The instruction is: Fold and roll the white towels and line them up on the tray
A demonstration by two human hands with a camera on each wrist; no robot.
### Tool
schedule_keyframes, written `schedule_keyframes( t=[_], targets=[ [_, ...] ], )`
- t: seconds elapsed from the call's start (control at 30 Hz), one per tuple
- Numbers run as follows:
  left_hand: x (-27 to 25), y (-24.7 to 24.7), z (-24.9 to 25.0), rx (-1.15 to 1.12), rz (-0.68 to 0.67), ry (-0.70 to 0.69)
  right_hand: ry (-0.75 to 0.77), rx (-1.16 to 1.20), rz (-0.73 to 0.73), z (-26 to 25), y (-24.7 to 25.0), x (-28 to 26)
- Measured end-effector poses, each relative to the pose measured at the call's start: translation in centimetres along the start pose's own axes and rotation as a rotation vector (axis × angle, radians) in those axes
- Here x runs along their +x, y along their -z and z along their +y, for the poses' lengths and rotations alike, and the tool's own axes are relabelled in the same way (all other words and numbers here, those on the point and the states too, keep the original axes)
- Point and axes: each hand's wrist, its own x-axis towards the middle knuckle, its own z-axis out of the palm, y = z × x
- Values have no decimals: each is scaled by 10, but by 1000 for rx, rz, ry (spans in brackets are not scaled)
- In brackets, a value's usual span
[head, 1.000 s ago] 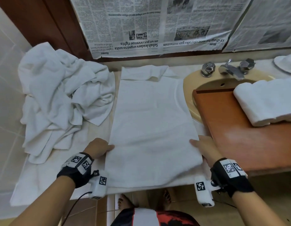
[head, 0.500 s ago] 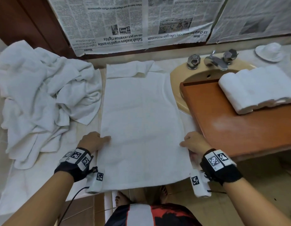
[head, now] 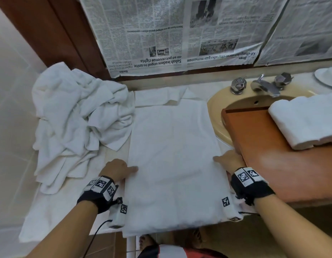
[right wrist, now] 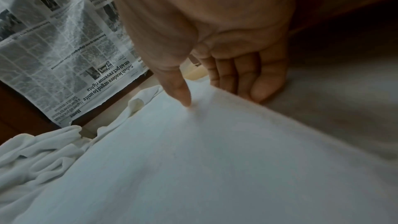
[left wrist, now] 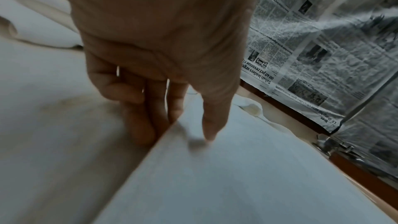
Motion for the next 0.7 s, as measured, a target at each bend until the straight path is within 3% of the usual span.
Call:
schedule_keyframes(
  t=[0.13, 0.33, 0.53, 0.7],
  targets=[
    [0, 0, 10, -71, 155, 3, 44, -152, 10, -14, 7, 8],
    [-10, -4, -11, -67, -19, 48, -6, -228, -35, -12, 17, 3],
    [-6, -12, 9, -187, 134, 59, 96, -169, 55, -25, 19, 19],
    [-16, -11, 4, -115, 50, 170, 136, -293, -85, -9, 14, 17]
  ],
)
